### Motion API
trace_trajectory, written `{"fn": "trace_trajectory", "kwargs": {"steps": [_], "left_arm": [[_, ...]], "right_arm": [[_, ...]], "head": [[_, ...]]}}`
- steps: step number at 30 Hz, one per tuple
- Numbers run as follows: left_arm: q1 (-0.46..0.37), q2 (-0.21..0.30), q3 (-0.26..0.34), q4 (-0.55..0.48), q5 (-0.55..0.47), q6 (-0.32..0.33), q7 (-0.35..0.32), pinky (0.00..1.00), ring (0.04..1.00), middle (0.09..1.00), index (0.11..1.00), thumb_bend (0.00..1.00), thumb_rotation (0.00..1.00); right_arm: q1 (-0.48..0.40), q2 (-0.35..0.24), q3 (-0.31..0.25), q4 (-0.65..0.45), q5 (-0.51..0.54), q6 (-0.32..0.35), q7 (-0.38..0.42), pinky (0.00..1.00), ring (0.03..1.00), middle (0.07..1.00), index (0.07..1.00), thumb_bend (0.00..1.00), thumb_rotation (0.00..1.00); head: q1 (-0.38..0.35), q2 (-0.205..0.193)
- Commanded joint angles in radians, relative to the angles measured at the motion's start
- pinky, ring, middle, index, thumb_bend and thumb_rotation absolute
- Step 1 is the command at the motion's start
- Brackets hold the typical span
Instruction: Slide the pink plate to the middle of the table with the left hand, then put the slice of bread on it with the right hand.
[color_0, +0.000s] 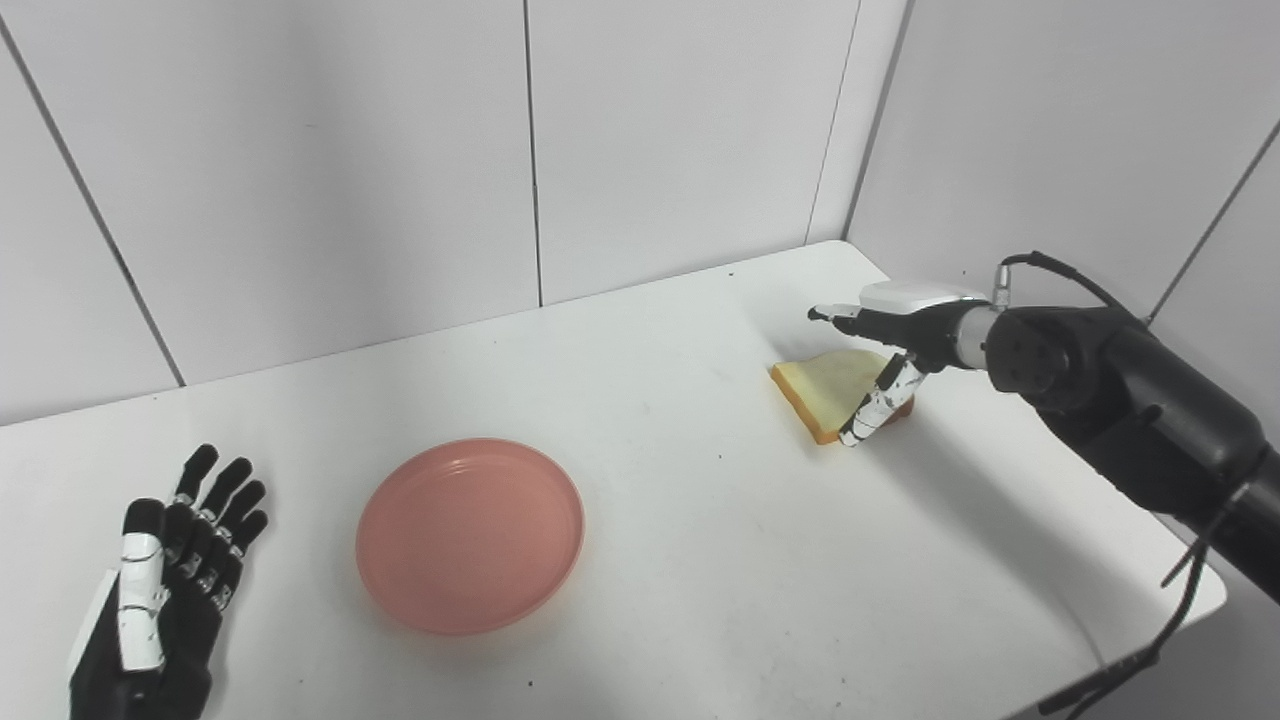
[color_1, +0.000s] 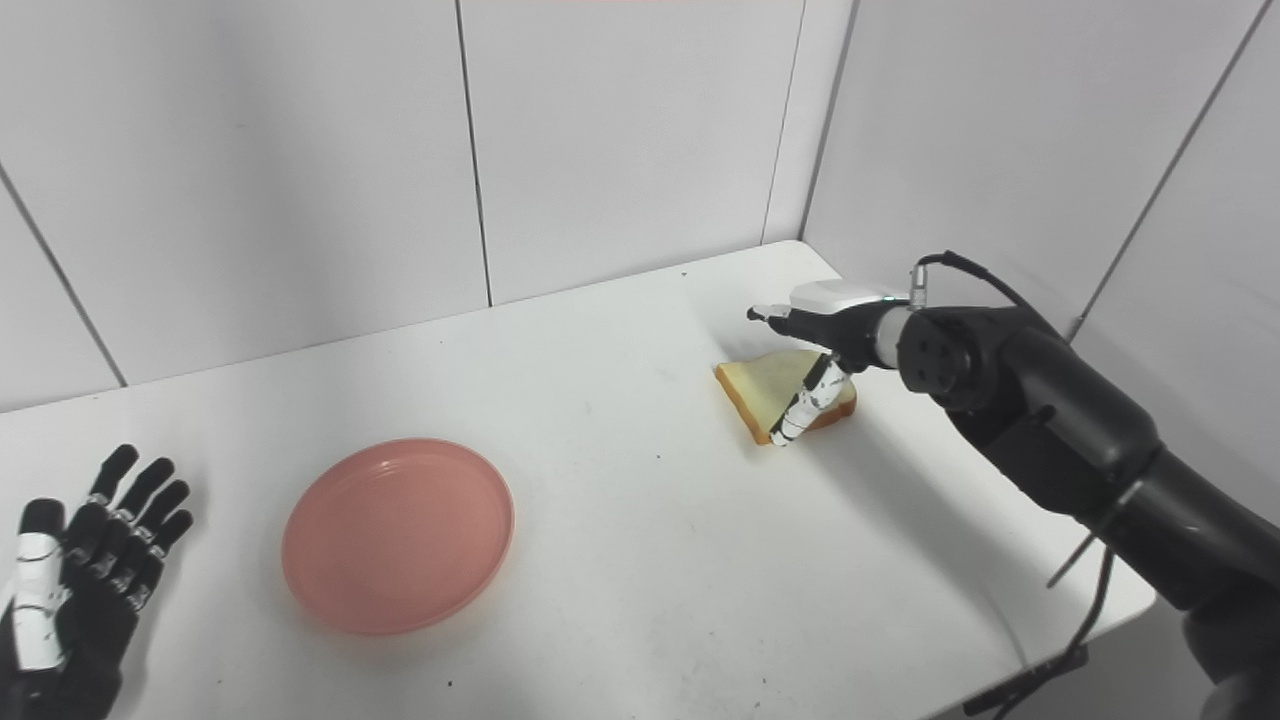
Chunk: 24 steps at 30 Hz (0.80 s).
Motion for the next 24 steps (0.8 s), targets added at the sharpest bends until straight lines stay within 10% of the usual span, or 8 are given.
{"fn": "trace_trajectory", "kwargs": {"steps": [1,24], "left_arm": [[-0.018,0.006,0.004,-0.042,-0.006,-0.012,-0.009,0.98,0.958,0.956,0.972,0.68,1.0],[-0.014,0.001,-0.004,-0.066,-0.006,0.001,-0.001,0.96,0.947,0.955,0.964,0.69,1.0]], "right_arm": [[-0.045,-0.022,-0.01,0.008,-0.012,-0.047,-0.027,0.9,0.999,1.0,1.0,1.0,0.39],[-0.163,0.064,0.124,0.212,-0.248,-0.32,-0.135,1.0,1.0,1.0,1.0,1.0,0.37]], "head": [[0.001,0.0],[0.017,0.02]]}}
